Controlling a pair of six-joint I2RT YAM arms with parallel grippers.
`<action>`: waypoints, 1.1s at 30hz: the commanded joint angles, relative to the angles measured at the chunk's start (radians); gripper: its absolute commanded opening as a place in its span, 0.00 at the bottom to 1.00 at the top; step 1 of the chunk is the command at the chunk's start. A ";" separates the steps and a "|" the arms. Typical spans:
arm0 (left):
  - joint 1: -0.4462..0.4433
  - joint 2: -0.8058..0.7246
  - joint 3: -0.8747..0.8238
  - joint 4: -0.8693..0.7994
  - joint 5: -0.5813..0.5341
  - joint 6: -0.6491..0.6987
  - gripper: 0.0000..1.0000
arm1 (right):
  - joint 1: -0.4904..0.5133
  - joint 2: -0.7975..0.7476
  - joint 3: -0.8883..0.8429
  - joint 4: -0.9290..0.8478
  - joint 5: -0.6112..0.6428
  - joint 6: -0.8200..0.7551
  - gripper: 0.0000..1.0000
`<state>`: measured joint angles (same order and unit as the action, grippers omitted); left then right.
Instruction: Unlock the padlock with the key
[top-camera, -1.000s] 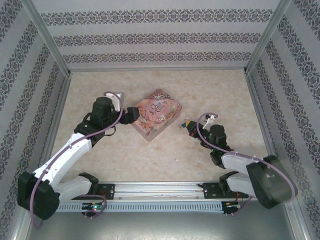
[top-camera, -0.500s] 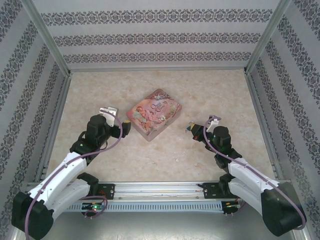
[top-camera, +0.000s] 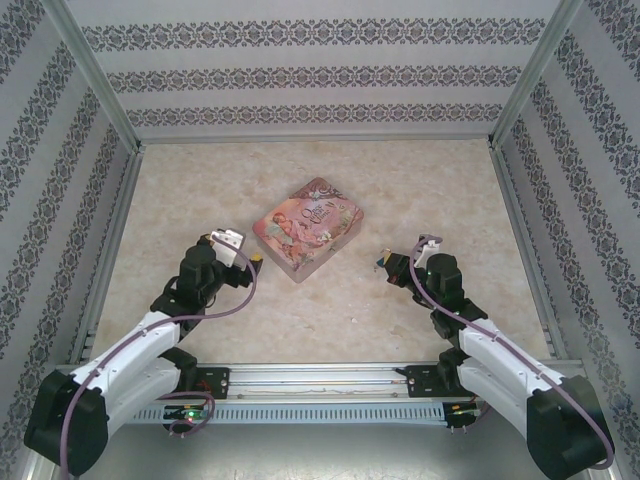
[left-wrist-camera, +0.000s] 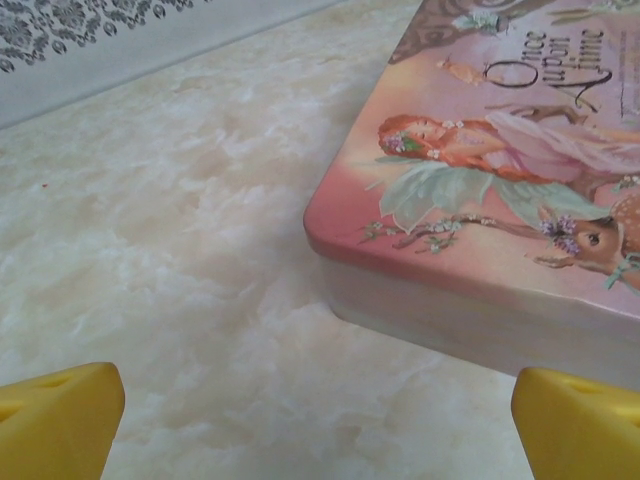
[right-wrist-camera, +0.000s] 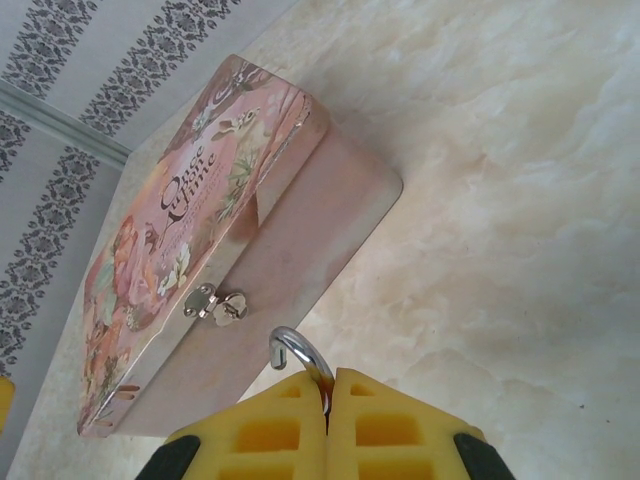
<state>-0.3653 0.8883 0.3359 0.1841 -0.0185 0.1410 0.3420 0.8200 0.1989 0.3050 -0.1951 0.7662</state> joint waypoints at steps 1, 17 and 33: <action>0.007 0.009 0.009 0.064 0.012 0.037 1.00 | -0.009 -0.053 0.032 -0.062 -0.007 -0.010 0.00; 0.007 -0.007 -0.008 0.084 -0.024 0.027 0.99 | 0.003 -0.221 0.219 -0.585 -0.076 -0.136 0.00; 0.007 0.002 -0.008 0.086 -0.037 0.026 1.00 | 0.155 -0.100 0.381 -0.926 -0.159 -0.071 0.00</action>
<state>-0.3653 0.8970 0.3359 0.2256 -0.0387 0.1539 0.4671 0.7166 0.5419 -0.5552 -0.3344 0.6781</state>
